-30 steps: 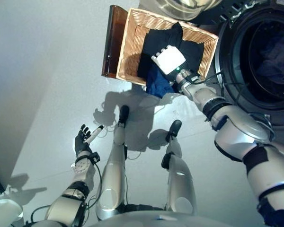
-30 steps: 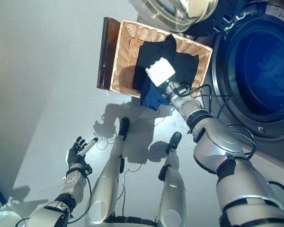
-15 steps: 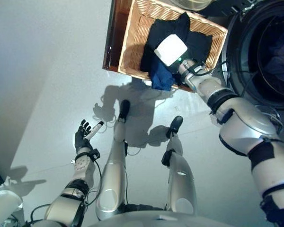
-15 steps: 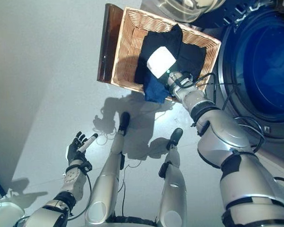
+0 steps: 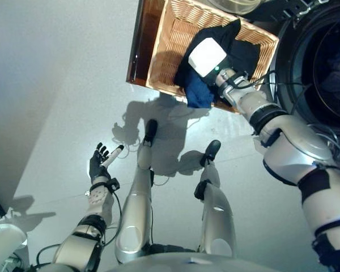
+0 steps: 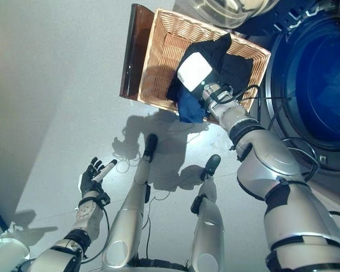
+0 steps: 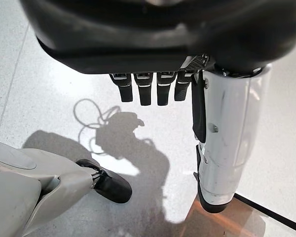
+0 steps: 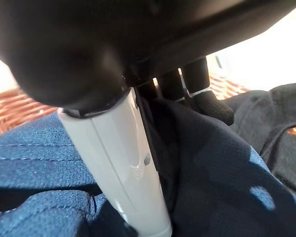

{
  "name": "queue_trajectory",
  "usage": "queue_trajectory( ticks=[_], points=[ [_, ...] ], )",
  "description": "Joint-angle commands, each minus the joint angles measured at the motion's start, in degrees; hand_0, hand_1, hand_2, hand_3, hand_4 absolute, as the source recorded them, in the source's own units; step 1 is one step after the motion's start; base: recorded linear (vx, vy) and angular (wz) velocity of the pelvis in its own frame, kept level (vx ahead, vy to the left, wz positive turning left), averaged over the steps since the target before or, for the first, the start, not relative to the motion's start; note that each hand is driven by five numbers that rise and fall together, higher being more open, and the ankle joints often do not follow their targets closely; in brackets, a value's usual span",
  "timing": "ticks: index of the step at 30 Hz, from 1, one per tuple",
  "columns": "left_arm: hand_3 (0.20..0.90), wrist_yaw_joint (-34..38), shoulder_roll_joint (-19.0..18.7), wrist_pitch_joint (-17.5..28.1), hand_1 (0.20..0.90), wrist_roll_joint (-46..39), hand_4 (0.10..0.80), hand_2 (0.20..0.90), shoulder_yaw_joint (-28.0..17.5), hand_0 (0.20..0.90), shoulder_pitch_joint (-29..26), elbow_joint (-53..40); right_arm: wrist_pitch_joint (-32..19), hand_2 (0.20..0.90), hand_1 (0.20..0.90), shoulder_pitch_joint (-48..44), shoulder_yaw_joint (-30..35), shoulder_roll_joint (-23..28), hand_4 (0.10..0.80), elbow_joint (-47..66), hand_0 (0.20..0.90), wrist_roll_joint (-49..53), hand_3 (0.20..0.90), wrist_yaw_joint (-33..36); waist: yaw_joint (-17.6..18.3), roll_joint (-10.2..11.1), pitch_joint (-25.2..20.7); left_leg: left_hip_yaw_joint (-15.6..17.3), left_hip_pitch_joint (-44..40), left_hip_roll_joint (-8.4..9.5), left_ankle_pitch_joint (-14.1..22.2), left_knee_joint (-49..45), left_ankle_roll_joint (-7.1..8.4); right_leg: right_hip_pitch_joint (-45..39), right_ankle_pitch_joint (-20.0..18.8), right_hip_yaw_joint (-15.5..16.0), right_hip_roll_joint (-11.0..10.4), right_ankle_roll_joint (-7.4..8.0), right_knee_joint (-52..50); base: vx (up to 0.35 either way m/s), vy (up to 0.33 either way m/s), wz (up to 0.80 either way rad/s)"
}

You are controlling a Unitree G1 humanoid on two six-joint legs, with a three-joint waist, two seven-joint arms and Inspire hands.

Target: Pick up the clothes and place them into the washing machine

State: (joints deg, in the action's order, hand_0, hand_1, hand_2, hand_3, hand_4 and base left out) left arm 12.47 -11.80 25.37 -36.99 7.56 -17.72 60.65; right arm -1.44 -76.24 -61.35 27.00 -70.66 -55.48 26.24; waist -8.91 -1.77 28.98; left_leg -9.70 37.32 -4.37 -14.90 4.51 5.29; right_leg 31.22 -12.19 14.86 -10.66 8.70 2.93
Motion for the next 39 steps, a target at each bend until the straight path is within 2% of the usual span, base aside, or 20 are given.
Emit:
queue_trajectory(
  ticks=[1,6,12,23,33,39],
  points=[
    [0.9,1.9,-3.0,2.4,0.9,-1.0,0.8,0.9,0.0,0.9,1.6,-1.5,1.5,0.2,0.2,-3.6,3.8,4.5,0.3,-0.3,0.2,6.7,0.2,4.2,-0.5,0.8,0.8,3.6,-1.5,-1.78,2.0,0.5,4.47,1.5,2.1,-3.3,-2.9,1.93,-4.9,0.0,0.0,0.0],
    [0.9,2.3,-2.9,2.4,0.9,-0.7,0.8,0.9,0.1,0.9,1.8,-1.6,0.6,0.2,0.2,-3.2,6.7,4.5,0.3,0.8,0.2,11.0,0.2,5.1,-0.2,0.9,0.8,3.8,-2.2,-1.82,2.0,0.5,4.33,1.0,2.1,-3.5,-2.9,1.9,-5.0,0.0,0.0,0.0],
    [0.9,3.0,-2.5,2.4,0.9,-0.8,0.8,0.9,-0.1,0.9,1.8,-1.1,-2.0,0.2,0.2,-2.1,15.2,3.6,0.3,2.0,0.2,22.8,0.2,7.6,0.5,1.0,0.8,4.3,-4.8,-1.95,2.3,0.5,4.1,-1.3,2.2,-4.0,-3.0,1.88,-4.8,0.008,-0.001,-0.04],
    [0.9,4.3,-1.6,2.1,0.9,-0.9,0.8,0.9,-0.8,0.9,2.4,1.9,-12.2,0.2,0.2,4.6,35.4,-3.7,0.3,10.6,0.2,55.6,0.2,7.9,1.7,0.9,-0.4,5.6,-10.0,-2.16,3.4,0.5,3.67,-6.1,2.7,-4.6,-3.2,1.63,-4.5,0.014,0.001,-0.04],
    [0.9,3.9,-1.5,1.3,0.9,-0.3,0.8,0.9,-1.7,0.9,3.7,2.9,-16.3,0.2,0.2,8.6,40.8,-5.9,0.3,16.6,0.2,66.5,0.2,5.1,2.3,0.3,-2.9,6.2,-12.3,-2.3,4.1,0.5,3.32,-7.9,3.3,-4.9,-3.3,1.52,-4.5,0.024,-0.001,-0.04],
    [0.9,3.9,-0.8,0.5,0.9,-0.3,0.8,0.9,-2.2,0.9,4.5,3.5,-20.3,0.2,0.2,13.5,45.6,-8.6,0.3,23.5,0.2,77.0,0.2,2.5,2.8,-0.1,-3.8,6.8,-13.4,-2.36,4.6,0.5,3.16,-8.5,3.8,-5.6,-3.2,1.37,-4.9,0.001,-0.001,-0.01]
  ],
)
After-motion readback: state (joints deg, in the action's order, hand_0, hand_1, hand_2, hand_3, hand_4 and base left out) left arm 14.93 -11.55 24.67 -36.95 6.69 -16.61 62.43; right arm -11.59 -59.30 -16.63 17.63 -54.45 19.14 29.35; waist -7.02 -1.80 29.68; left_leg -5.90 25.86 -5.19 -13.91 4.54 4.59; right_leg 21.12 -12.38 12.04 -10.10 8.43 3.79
